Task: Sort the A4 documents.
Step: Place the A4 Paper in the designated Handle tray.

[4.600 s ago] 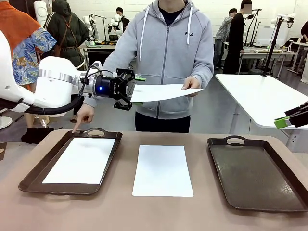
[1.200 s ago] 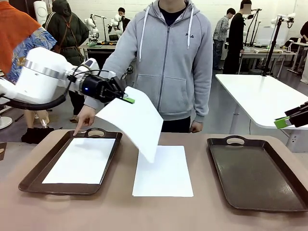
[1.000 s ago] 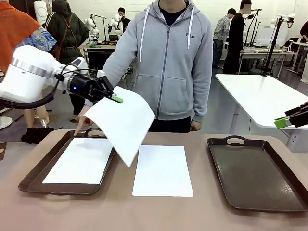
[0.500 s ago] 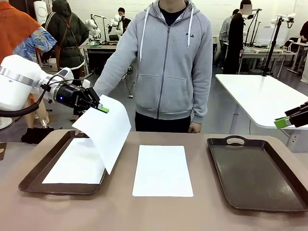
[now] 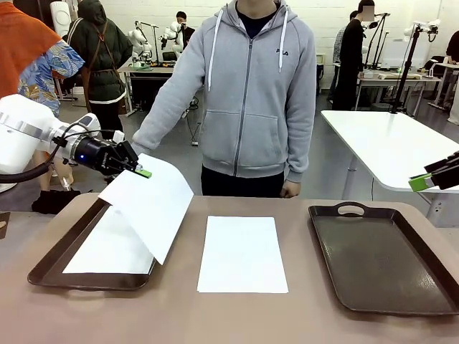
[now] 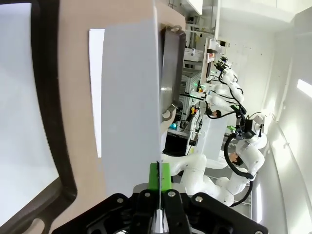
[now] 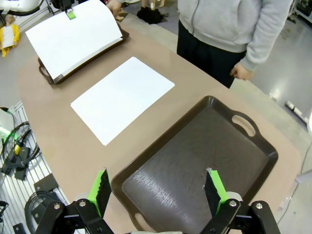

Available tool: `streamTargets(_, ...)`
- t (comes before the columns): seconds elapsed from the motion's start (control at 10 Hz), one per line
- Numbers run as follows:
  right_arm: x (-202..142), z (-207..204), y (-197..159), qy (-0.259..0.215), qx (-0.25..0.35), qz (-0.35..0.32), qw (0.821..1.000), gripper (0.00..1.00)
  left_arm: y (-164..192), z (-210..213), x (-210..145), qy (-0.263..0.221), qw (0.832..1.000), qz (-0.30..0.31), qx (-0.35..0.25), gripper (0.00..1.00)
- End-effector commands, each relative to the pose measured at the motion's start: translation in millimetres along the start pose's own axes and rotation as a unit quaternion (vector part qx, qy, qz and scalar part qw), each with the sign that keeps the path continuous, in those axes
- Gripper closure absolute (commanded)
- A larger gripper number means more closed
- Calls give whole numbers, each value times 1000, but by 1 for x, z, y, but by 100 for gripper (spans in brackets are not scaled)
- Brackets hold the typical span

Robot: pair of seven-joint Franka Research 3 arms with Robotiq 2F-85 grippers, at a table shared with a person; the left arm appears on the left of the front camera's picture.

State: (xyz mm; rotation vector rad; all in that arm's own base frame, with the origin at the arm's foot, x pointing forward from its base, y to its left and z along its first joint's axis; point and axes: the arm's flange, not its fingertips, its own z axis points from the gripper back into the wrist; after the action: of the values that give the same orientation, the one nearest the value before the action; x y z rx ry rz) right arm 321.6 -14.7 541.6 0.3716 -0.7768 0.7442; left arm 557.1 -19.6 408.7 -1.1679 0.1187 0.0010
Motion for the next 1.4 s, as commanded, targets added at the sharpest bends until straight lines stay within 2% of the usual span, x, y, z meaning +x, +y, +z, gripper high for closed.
streamTargets(0.0, 0, -3, -1, -3, 8, -1, 1000, 0, 12, -3, 1, -5, 999, -22, 25, 99)
streamTargets(0.4, 0, -3, -1, -3, 8, -1, 1000, 0, 33, -6, 8, -1, 998, 0, 66, 99)
streamTargets(0.6, 0, -3, -1, -3, 8, -1, 1000, 0, 39, 5, 8, -25, 994, 14, 106, 99)
streamTargets(0.9, 0, -3, -1, -3, 8, -1, 1000, 0, 50, 29, 7, -80, 975, 42, 205, 99)
streamTargets(1.3, 0, -3, -1, -3, 8, -1, 1000, 0, 50, 22, 17, -76, 962, 30, 260, 99)
